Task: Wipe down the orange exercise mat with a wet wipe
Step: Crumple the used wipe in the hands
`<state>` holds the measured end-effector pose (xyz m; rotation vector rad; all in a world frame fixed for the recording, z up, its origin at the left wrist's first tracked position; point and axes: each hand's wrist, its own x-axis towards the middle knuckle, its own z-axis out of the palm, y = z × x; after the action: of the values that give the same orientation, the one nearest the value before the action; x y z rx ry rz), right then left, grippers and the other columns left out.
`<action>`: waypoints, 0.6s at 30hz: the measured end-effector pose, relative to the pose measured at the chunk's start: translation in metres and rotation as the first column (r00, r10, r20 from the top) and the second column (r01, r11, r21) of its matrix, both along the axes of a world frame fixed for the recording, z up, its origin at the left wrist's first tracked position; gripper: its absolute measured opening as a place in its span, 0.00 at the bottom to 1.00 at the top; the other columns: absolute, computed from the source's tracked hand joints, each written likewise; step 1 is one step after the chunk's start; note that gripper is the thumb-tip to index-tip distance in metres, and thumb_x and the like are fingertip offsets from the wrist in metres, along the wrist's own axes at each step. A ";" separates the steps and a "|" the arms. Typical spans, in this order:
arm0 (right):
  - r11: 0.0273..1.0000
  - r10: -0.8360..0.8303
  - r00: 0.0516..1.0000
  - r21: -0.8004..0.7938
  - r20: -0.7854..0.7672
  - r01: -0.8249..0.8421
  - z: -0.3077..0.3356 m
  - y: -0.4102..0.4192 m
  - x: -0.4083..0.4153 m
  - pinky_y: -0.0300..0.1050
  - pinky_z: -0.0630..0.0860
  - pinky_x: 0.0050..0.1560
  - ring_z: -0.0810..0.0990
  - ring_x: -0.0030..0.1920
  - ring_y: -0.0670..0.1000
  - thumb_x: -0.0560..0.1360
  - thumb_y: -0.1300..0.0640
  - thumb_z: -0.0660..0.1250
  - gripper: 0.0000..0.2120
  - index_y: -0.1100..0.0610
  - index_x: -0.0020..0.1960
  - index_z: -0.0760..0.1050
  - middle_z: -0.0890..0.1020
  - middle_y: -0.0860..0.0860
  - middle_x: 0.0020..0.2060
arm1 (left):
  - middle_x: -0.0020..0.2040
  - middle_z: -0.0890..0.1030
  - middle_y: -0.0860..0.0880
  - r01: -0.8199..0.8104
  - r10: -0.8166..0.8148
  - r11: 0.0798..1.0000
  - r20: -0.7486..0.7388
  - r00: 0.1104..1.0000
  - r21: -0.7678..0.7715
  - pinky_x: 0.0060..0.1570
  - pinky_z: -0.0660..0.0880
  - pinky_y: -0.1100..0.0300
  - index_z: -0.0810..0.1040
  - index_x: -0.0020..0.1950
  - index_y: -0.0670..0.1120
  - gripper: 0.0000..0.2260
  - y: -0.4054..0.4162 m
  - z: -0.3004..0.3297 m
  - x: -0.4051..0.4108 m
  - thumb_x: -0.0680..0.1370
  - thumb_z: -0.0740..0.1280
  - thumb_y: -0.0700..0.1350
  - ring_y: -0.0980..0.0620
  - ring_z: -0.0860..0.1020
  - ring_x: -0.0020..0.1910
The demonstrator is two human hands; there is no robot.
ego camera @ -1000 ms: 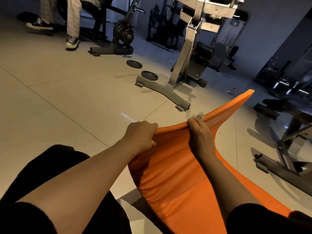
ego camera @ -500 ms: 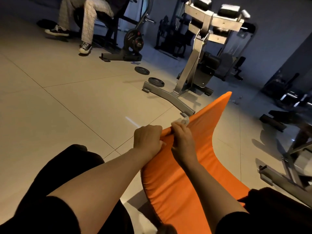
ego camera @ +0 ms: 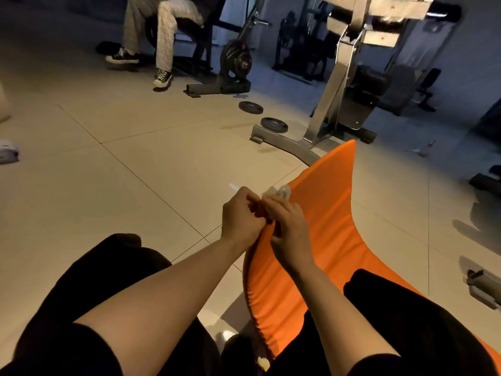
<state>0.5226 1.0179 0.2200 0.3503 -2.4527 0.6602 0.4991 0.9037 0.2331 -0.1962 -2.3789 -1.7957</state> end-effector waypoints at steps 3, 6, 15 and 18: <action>0.997 -0.068 0.996 -0.021 0.063 0.069 -0.006 0.009 -0.014 0.40 0.66 0.50 0.73 0.54 0.53 0.66 0.78 0.65 0.32 0.57 0.66 0.76 0.78 0.51 0.64 | 0.47 0.82 0.48 0.035 -0.035 0.999 0.007 0.999 0.036 0.48 0.78 0.63 0.77 0.49 0.43 0.08 0.005 -0.004 -0.004 0.73 0.71 0.34 0.52 0.80 0.48; 1.000 0.003 0.998 -0.007 0.068 -0.002 -0.013 -0.004 -0.015 0.37 0.64 0.48 0.74 0.52 0.53 0.67 0.75 0.63 0.29 0.56 0.64 0.78 0.79 0.51 0.62 | 0.46 0.80 0.49 -0.037 0.036 0.999 0.031 0.999 0.035 0.43 0.75 0.70 0.76 0.48 0.44 0.06 0.006 -0.008 -0.011 0.75 0.68 0.35 0.52 0.80 0.48; 0.473 0.285 0.929 -0.878 0.237 0.079 0.031 -0.053 -0.027 0.39 0.75 0.37 0.78 0.41 0.49 0.76 0.68 0.63 0.14 0.58 0.59 0.78 0.82 0.53 0.49 | 0.69 0.73 0.47 -0.155 0.130 0.975 0.157 0.979 0.160 0.66 0.71 0.49 0.73 0.68 0.48 0.15 -0.025 0.025 -0.014 0.83 0.56 0.41 0.49 0.71 0.67; 0.147 0.448 0.874 -0.979 0.190 0.138 0.057 -0.075 -0.025 0.41 0.70 0.32 0.74 0.35 0.50 0.75 0.70 0.61 0.14 0.62 0.60 0.72 0.80 0.60 0.44 | 0.64 0.77 0.45 -0.117 0.038 0.927 0.221 0.975 0.357 0.57 0.77 0.50 0.75 0.62 0.47 0.12 -0.052 0.058 -0.007 0.84 0.56 0.41 0.46 0.77 0.61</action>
<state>0.4977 0.9433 0.2769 -0.1415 -1.6819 2.5176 0.4920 0.8521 0.2910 0.1395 -2.0790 -2.2767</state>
